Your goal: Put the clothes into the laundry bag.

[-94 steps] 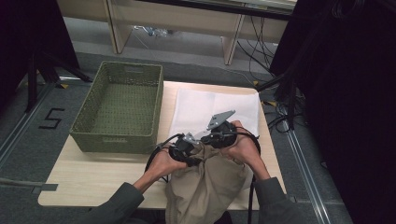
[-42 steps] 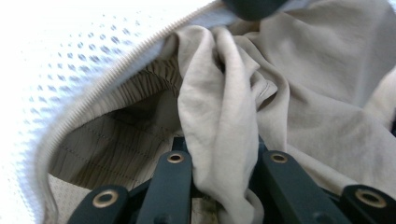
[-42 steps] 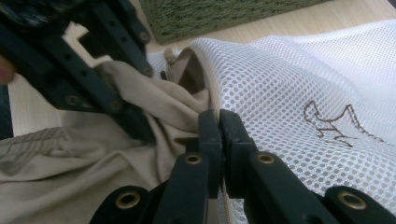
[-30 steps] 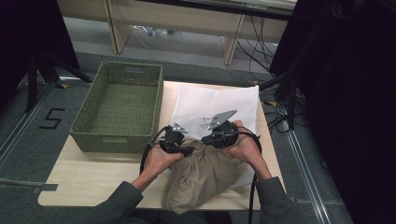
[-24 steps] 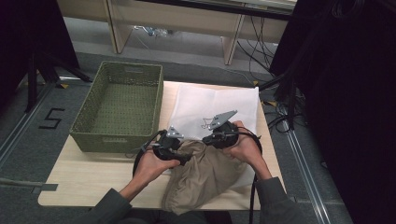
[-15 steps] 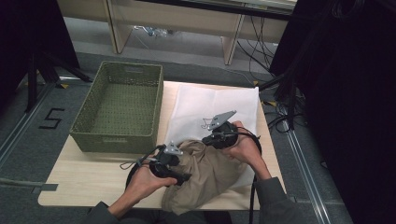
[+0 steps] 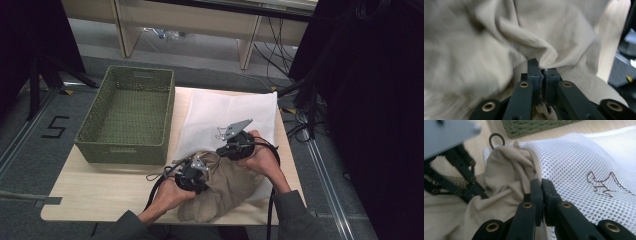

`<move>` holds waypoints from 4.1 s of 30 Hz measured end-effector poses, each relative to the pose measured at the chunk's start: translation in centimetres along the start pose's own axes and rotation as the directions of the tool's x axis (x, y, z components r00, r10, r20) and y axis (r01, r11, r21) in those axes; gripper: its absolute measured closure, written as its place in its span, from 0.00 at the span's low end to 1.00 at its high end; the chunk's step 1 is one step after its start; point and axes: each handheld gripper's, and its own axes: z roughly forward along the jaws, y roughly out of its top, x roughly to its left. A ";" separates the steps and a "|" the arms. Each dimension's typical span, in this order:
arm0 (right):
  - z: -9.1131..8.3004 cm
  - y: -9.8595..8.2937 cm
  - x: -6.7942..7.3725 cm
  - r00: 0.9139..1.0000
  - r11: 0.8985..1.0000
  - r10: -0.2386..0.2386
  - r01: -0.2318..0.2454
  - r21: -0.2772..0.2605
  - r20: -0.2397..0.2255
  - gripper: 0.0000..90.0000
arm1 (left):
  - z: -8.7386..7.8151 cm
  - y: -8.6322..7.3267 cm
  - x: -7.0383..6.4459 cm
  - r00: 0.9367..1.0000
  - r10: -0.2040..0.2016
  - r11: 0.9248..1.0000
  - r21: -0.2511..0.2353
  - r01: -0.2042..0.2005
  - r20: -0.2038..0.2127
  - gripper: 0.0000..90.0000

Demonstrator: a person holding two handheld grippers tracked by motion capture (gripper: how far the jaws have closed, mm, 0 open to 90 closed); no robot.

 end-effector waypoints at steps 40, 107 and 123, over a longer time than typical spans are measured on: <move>0.0 0.0 -0.1 1.000 1.000 0.008 -0.008 -0.001 -0.005 0.99 | -2.5 0.2 4.9 0.982 -0.060 0.997 -0.063 0.050 -0.182 0.47; -0.3 -0.3 -0.1 1.000 1.000 0.008 -0.007 0.003 -0.030 0.99 | 0.5 3.5 2.8 0.986 -0.073 0.985 -0.163 0.049 -0.147 0.93; 0.0 -0.9 -0.1 0.999 1.000 0.018 -0.017 0.015 -0.036 0.99 | 1.7 3.0 3.4 0.989 -0.087 0.988 -0.135 0.071 -0.116 0.73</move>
